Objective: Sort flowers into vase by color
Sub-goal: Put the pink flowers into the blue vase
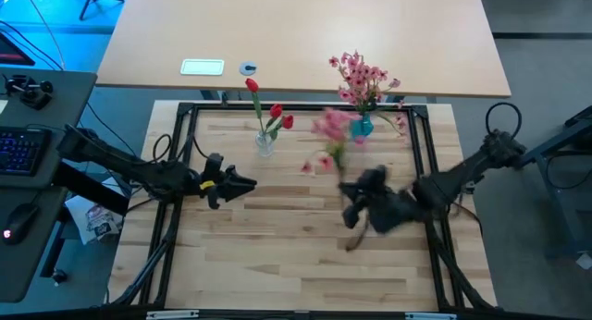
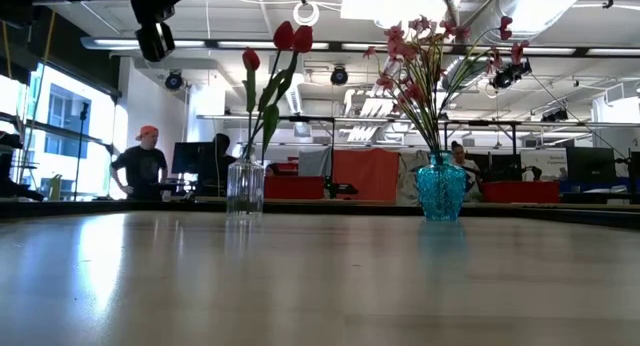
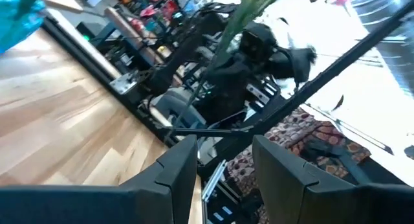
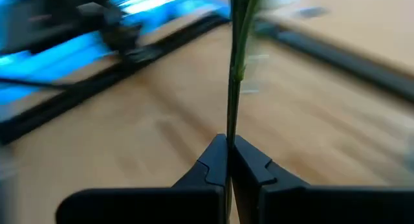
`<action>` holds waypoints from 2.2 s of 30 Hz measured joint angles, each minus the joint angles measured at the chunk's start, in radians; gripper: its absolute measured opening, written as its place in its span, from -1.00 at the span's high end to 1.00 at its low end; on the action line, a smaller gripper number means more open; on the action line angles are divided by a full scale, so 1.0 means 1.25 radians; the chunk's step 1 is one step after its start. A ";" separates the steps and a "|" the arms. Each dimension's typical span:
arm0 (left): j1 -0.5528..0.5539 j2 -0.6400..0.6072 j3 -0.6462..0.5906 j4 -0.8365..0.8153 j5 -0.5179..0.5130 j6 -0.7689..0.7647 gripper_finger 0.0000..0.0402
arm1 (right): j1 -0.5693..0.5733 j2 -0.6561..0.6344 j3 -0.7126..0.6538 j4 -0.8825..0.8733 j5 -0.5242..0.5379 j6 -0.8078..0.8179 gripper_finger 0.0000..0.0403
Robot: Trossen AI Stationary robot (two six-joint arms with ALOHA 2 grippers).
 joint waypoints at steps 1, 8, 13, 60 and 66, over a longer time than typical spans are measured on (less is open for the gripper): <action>0.000 0.000 0.000 0.007 0.004 0.008 0.32 | -0.038 -0.012 -0.028 0.114 -0.081 -0.100 1.00; 0.000 -0.004 0.000 0.052 0.007 0.017 0.32 | -0.235 -0.106 -0.105 0.452 -0.380 -0.500 1.00; -0.001 -0.006 0.000 0.053 0.011 0.012 0.32 | -0.330 -0.223 -0.106 0.379 -0.431 -0.656 1.00; 0.059 -0.043 0.000 0.064 -0.253 0.111 0.32 | -1.125 -0.634 -0.432 0.465 -0.480 -0.705 1.00; 0.059 -0.074 0.000 0.064 -0.253 0.133 0.32 | -1.207 -0.658 -0.641 0.715 -0.575 -0.583 1.00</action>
